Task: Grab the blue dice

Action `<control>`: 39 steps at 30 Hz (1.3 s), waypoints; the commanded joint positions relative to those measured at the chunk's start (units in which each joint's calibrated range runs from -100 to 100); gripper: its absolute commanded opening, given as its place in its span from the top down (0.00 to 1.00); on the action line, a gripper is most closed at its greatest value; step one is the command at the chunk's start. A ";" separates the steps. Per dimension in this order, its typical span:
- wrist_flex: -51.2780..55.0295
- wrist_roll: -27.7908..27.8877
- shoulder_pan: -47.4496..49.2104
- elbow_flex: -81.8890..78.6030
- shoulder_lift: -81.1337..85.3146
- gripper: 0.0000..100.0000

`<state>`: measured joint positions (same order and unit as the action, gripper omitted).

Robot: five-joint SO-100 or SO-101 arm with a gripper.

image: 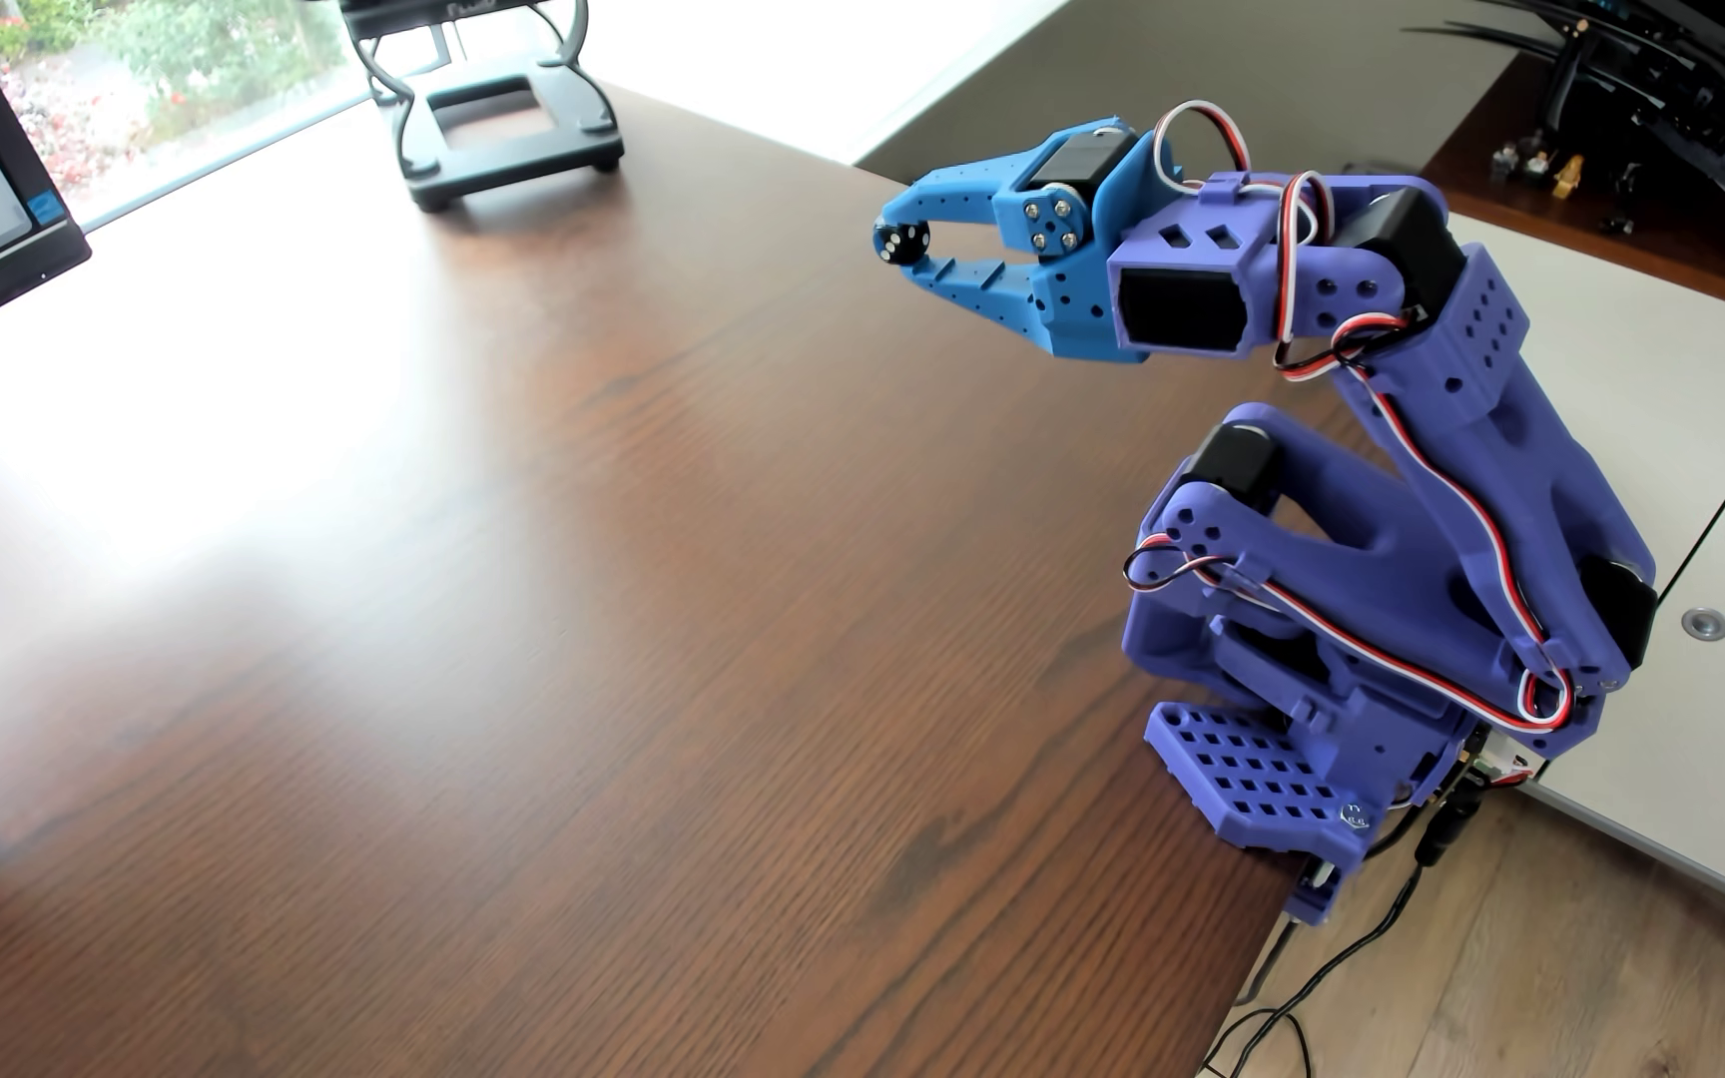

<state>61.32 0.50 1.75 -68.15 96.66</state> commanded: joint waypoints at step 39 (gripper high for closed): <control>-2.11 2.71 -0.36 11.55 -27.04 0.77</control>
<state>60.63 2.95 1.58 -60.16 69.65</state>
